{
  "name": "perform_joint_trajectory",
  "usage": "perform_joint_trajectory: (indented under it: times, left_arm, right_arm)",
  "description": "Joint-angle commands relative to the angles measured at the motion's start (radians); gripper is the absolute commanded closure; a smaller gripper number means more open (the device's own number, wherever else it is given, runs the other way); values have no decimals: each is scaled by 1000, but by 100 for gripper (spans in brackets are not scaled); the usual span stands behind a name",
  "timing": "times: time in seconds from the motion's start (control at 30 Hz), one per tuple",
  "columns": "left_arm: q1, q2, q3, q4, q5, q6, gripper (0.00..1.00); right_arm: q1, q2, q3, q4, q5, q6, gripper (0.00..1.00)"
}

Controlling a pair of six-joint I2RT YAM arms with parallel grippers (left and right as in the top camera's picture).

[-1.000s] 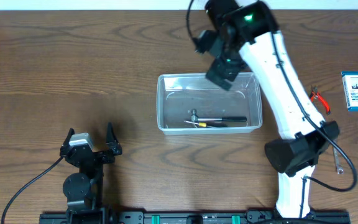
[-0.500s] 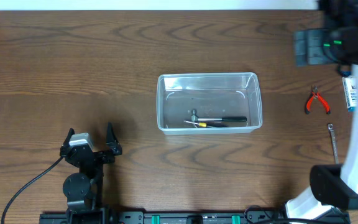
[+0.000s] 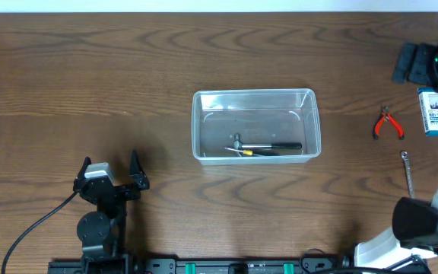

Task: Pack container
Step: 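Release the screwdriver and move the right gripper toward the red pliers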

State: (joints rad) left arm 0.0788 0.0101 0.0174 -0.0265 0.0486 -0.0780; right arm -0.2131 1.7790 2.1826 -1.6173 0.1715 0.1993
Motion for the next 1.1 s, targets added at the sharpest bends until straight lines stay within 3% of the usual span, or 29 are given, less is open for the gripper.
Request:
perform_joint_trajectory:
  times: [0.0,0.17,0.4,0.63,1.07]
  left_arm:
    - [6,-6,-13,-43,-16,5,2]
    - [6,-6,-13,-43,-16,5,2]
    - [6,-6,-13,-43,-16,5,2]
    - [6,-6,-13,-43,-16,5,2]
    - [6,-6,-13,-43,-16,5,2]
  right_arm:
    - [-91,14,-130,67,-66,46,1]
    - [-171,15,-265,163,-158,45,1]
    - [-134,15,-423,324,-191,-246,1]
    - [-122,24,-549,433,-173,-376,1]
    - [-118,137,-570,490,-184,-462,1]
